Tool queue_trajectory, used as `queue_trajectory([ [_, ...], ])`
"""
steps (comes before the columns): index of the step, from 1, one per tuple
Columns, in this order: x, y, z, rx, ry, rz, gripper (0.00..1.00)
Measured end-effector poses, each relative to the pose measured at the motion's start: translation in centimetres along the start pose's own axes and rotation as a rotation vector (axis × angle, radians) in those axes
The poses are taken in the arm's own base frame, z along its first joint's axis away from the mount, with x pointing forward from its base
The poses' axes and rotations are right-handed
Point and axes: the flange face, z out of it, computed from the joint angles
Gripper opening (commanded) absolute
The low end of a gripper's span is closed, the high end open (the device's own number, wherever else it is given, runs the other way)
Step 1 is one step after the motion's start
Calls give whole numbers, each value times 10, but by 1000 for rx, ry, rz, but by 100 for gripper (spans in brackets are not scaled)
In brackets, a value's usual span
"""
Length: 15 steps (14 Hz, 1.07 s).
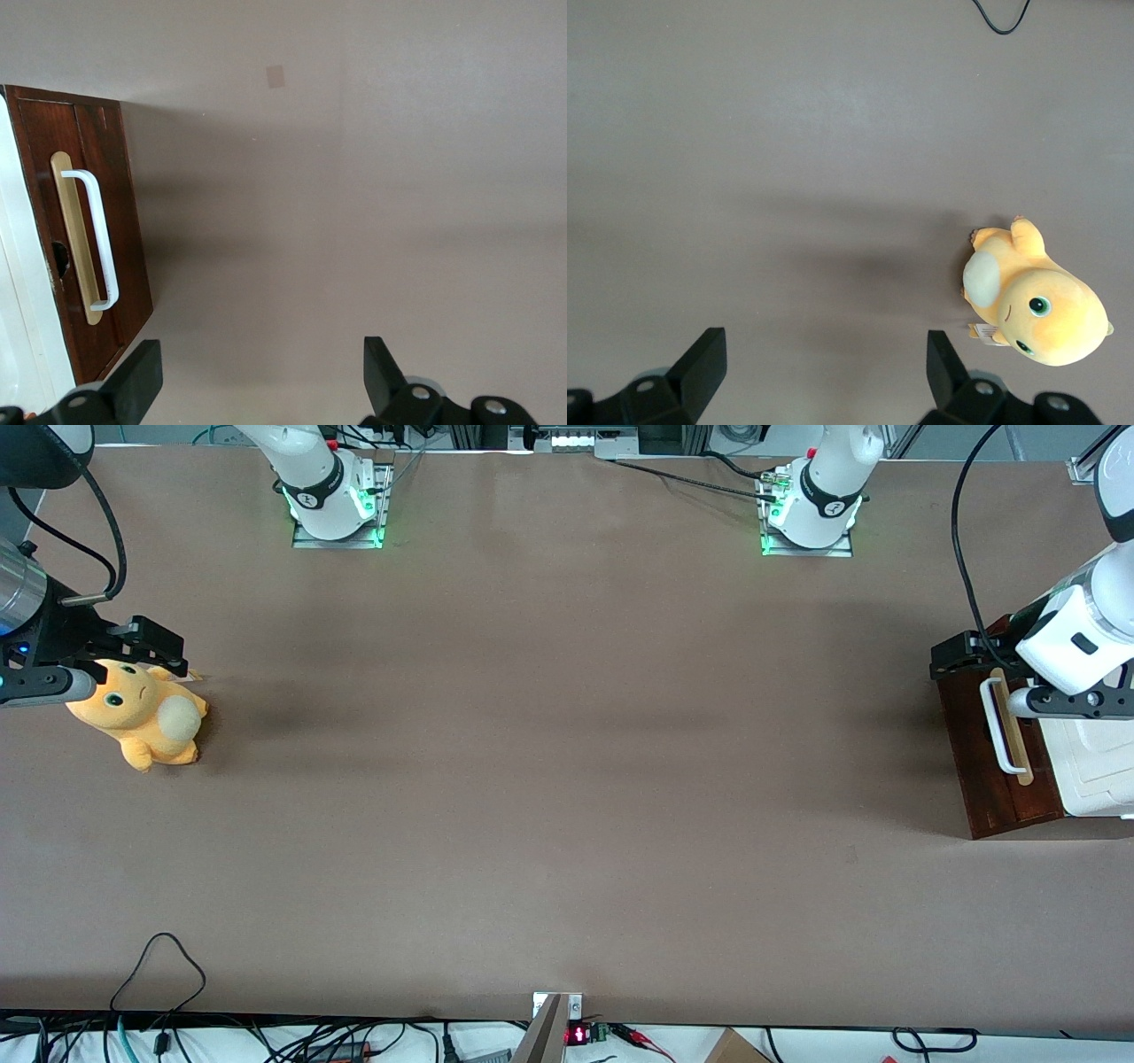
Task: Open lower drawer with left arm only
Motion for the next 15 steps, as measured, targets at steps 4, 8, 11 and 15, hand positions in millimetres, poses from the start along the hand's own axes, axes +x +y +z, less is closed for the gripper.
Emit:
queue_trajectory([
  [4,2,-4,14,1,-29,-6,100],
  [8,4,8,21,230,-36,24,99],
  [11,9,37,60,480,-55,-28,98],
  [15,6,66,132,773,-58,-109,98],
])
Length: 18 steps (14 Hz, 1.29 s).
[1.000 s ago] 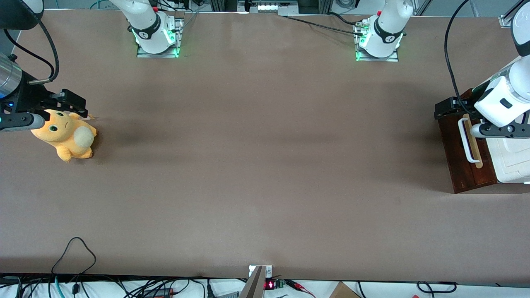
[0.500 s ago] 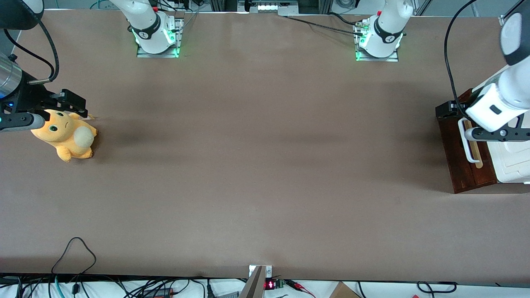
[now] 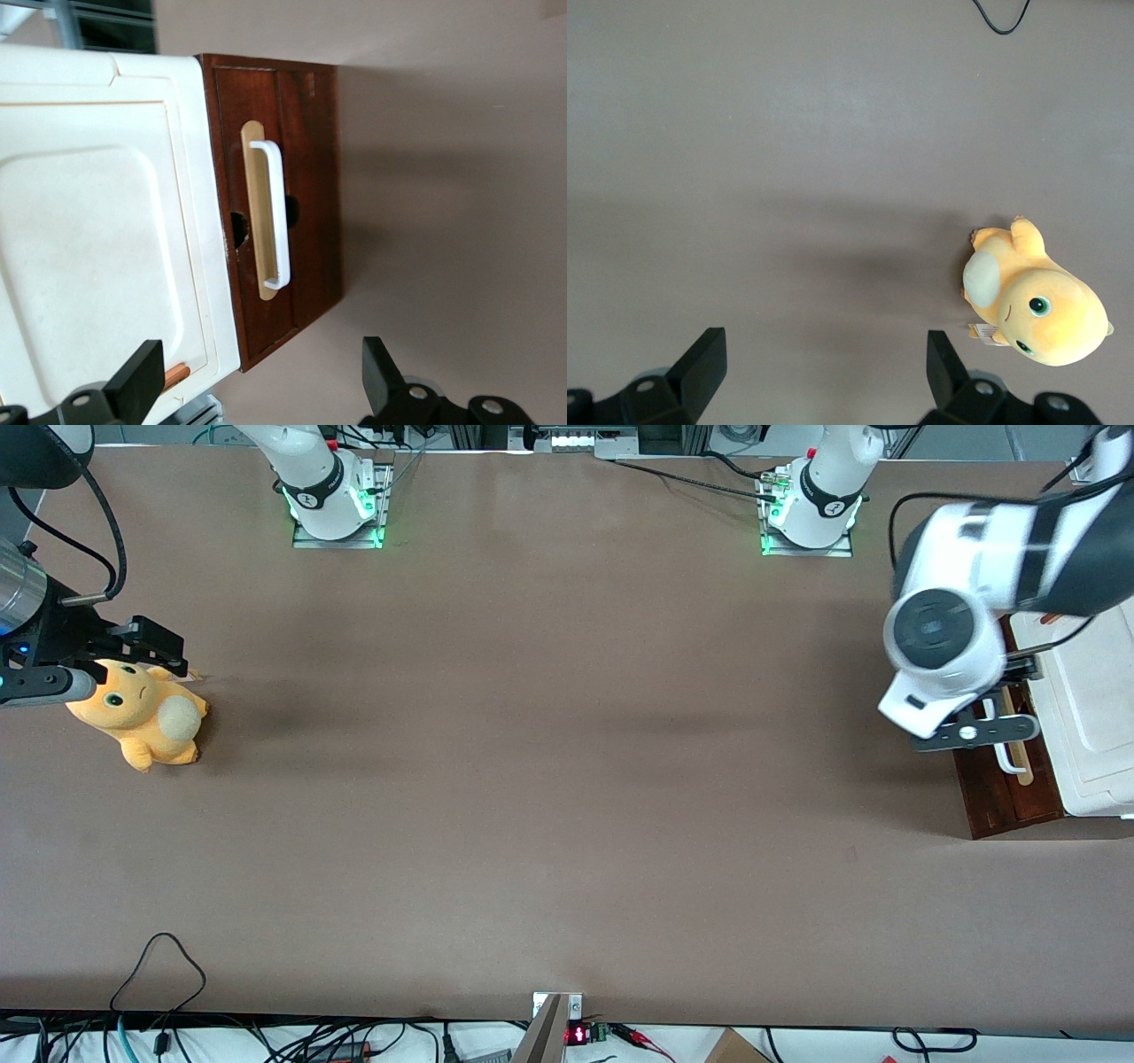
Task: Open lower drawer with left arm only
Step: 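Swing the left gripper around and lower it to the lower drawer's white handle, then align the open left gripper around the white handle and close it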
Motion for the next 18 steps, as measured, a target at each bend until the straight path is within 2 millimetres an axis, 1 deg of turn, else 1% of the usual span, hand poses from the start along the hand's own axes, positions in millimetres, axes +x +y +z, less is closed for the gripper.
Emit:
queue_trajectory([
  [2,-10,39,18,144,13,-50,98],
  [4,-17,70,46,256,35,-77,98],
  [7,-20,105,92,374,54,-84,97],
  [9,-18,122,120,441,58,-84,94],
  [11,-11,131,146,516,75,-87,93],
  [12,-6,130,159,546,91,-84,93],
  [15,8,110,194,581,110,-75,92],
  [16,9,105,202,583,108,-73,92],
  [18,8,104,212,591,109,-60,92],
])
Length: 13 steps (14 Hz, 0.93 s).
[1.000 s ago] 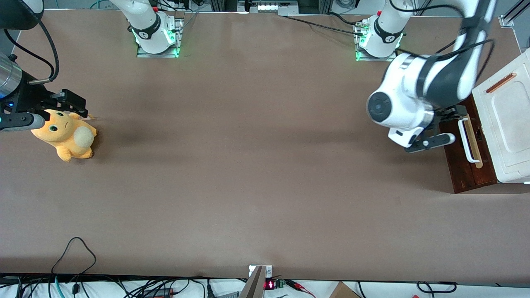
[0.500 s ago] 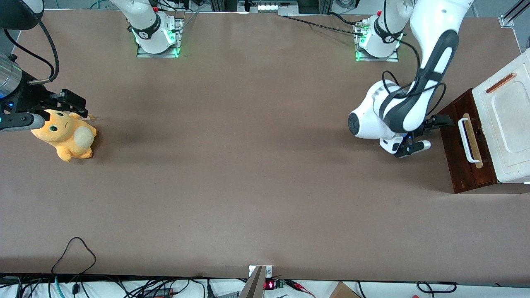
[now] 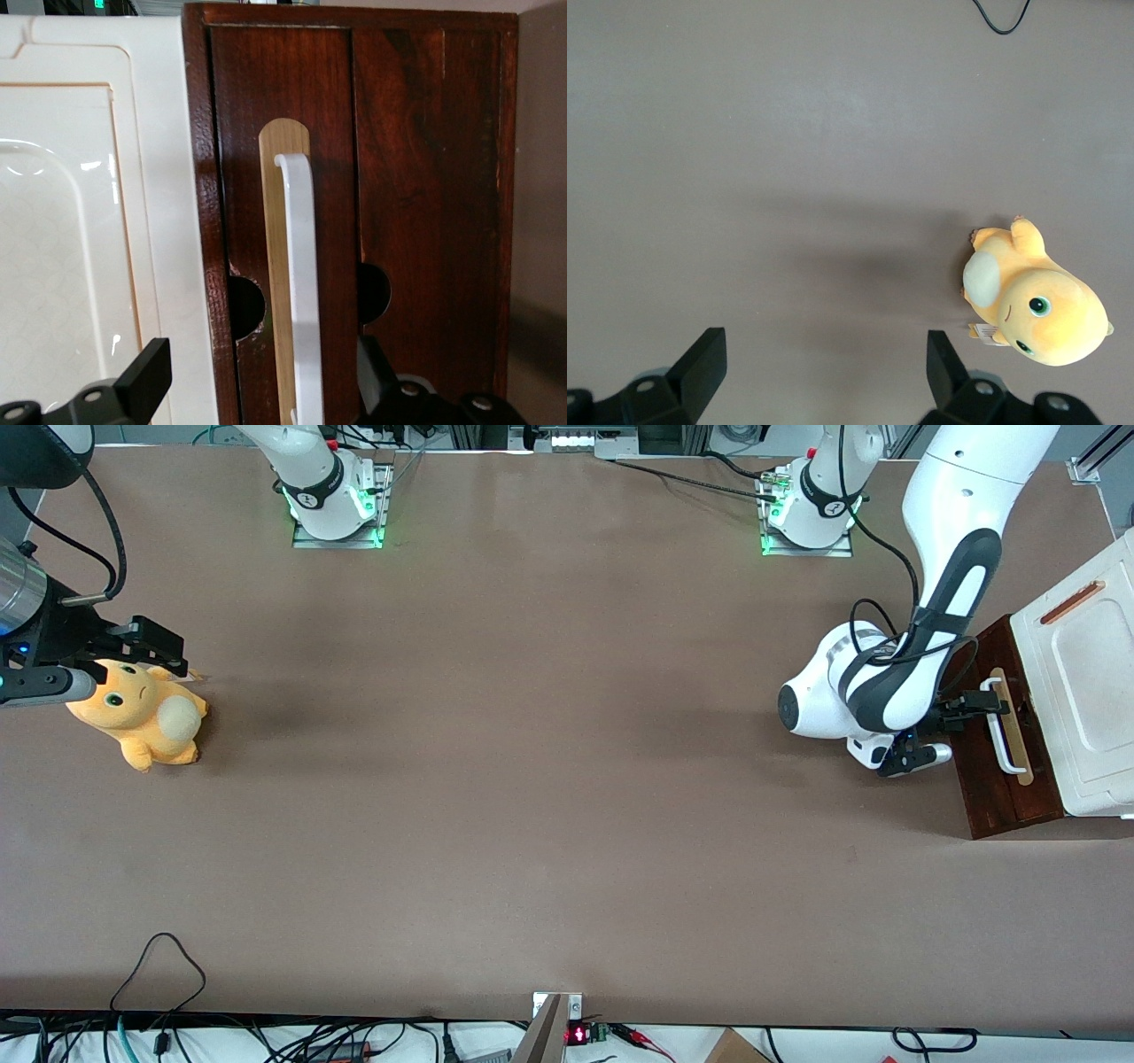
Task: Open lower drawer with left arm only
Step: 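Align the open left gripper around the white handle and close it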
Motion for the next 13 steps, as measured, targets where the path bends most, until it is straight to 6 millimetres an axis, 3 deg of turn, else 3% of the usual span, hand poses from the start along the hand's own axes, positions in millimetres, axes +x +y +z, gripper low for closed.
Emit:
queue_trajectory([
  [6,-4,12,17,38,31,-6,90],
  [13,-24,45,21,158,45,-67,90],
])
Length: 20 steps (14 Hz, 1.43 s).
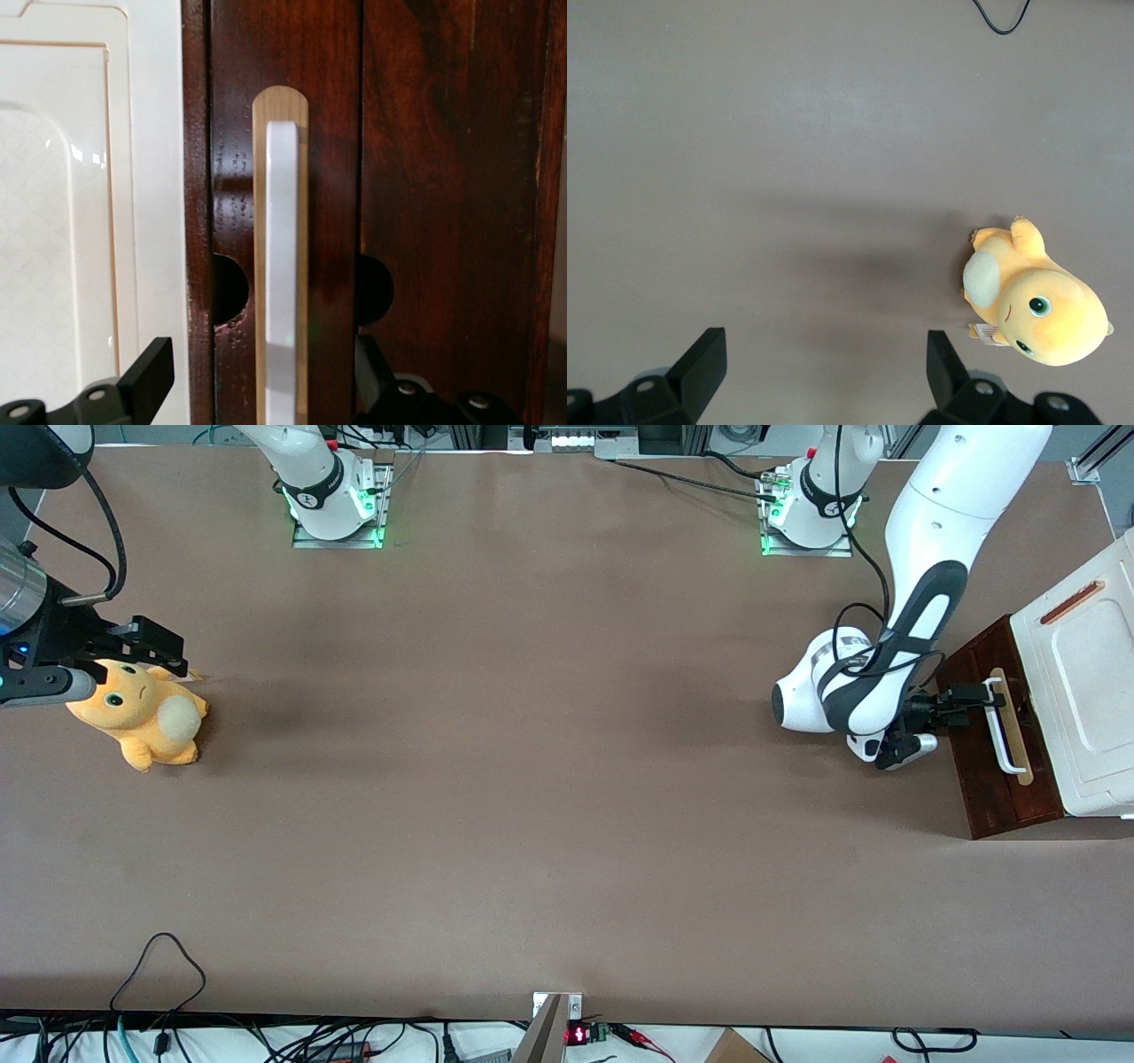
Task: Open lower drawer with left arm only
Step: 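Align the open left gripper around the white handle and close it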
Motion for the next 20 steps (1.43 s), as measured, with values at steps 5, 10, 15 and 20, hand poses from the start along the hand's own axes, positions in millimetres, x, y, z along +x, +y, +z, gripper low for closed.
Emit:
queue_trajectory([
  [5,0,3,5,7,-6,-3,86],
  [10,2,6,3,-26,6,43,88],
  [15,4,10,12,-49,9,133,89],
  [20,8,8,21,-35,23,140,59],
])
